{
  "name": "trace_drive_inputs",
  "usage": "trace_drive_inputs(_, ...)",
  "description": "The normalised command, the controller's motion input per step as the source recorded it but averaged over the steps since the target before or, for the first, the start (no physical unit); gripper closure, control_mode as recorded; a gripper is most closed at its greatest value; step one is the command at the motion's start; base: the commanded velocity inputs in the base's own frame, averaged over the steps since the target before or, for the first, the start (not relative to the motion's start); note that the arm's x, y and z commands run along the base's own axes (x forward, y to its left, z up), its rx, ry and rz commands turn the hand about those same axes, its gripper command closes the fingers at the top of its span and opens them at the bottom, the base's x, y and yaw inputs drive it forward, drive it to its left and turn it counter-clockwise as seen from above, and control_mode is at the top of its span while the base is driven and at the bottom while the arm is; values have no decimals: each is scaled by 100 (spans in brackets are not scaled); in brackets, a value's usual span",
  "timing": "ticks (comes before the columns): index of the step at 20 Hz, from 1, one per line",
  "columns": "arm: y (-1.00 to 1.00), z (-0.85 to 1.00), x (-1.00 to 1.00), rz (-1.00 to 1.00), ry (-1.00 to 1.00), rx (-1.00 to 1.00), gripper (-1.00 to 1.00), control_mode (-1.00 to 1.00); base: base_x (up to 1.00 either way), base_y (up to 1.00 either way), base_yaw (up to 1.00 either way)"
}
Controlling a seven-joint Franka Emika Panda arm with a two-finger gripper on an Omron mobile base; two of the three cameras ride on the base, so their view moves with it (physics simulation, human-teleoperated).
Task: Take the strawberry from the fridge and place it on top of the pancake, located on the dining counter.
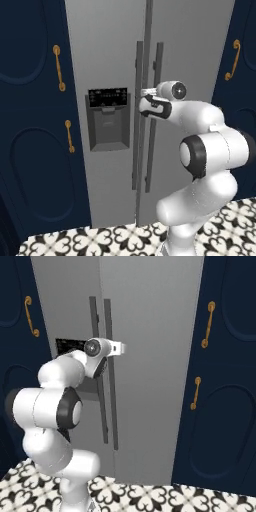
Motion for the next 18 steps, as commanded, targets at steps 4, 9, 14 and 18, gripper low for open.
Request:
trace_drive_inputs(4, -55, 11, -100, 0, 0, 3, 100, -100, 0, 0, 0)
trace_drive_inputs(9, -44, 8, -89, 6, 2, 0, -100, -100, 0, 0, 0)
trace_drive_inputs(14, -6, -3, -8, 0, 6, 0, -100, -100, 0, 0, 0)
trace_drive_inputs(18, -12, 31, -58, 0, 5, 0, -100, -100, 0, 0, 0)
